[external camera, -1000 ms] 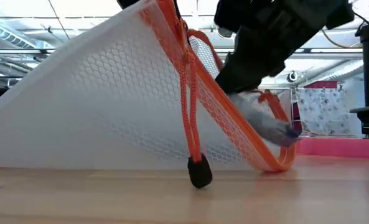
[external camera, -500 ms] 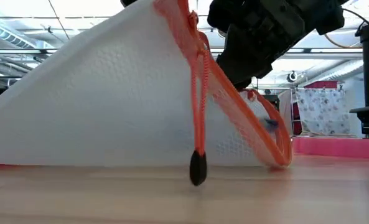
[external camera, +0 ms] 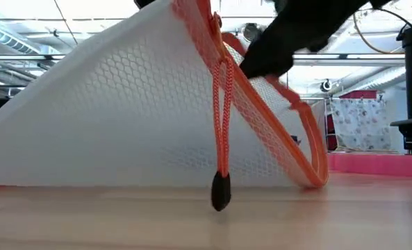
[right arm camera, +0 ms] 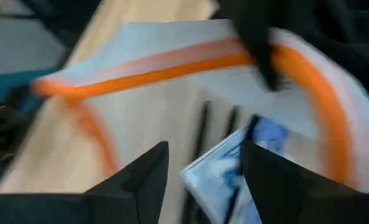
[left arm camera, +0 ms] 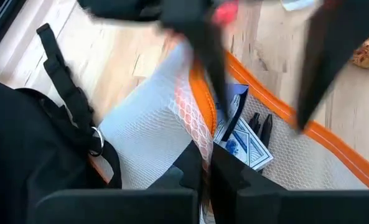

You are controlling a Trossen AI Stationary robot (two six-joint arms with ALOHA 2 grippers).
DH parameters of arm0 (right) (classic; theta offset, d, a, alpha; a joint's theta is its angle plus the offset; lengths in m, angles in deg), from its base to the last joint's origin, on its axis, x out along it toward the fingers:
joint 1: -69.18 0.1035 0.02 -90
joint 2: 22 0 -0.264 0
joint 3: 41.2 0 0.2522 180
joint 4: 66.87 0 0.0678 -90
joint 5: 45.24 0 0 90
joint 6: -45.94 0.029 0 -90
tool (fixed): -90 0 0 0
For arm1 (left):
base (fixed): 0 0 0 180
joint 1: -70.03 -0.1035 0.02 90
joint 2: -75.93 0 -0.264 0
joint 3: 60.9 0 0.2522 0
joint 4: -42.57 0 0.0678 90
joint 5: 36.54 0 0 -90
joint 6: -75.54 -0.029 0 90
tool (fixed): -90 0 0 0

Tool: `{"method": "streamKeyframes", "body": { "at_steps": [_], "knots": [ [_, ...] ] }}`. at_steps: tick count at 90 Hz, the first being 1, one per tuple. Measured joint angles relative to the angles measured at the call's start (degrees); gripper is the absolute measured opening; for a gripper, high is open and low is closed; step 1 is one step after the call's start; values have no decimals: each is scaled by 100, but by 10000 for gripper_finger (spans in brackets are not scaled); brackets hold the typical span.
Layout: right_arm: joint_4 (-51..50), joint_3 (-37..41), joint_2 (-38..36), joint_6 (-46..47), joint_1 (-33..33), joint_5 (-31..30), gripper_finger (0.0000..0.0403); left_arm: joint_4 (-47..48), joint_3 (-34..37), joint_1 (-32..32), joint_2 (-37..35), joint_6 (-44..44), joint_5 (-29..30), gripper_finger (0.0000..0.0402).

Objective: Unpack backpack
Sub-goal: Put the scented candle into the orange zip bag

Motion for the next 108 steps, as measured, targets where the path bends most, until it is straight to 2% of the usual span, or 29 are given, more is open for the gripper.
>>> {"method": "streamKeyframes", "body": {
  "at_steps": [10,32,54,79,92,108],
  "knots": [
    [-557,-123,-167,76,239,365,168,-1,-1,0,0,0,-3,0],
    [-1684,-158,53,82,404,341,156,0,-1,0,0,10,-3,0],
    [-1848,-154,373,-25,193,329,156,-5,-1,-4,0,4,-3,0],
    [-1788,-154,716,-263,-5,-994,155,-23,-1,-14,0,13,3,0],
    [-1943,-302,602,-270,85,-836,155,-27,-1,-9,0,9,1,0],
    [-2607,-980,395,205,414,-460,155,-30,-1,-4,0,13,-1,0]
  ]
}}
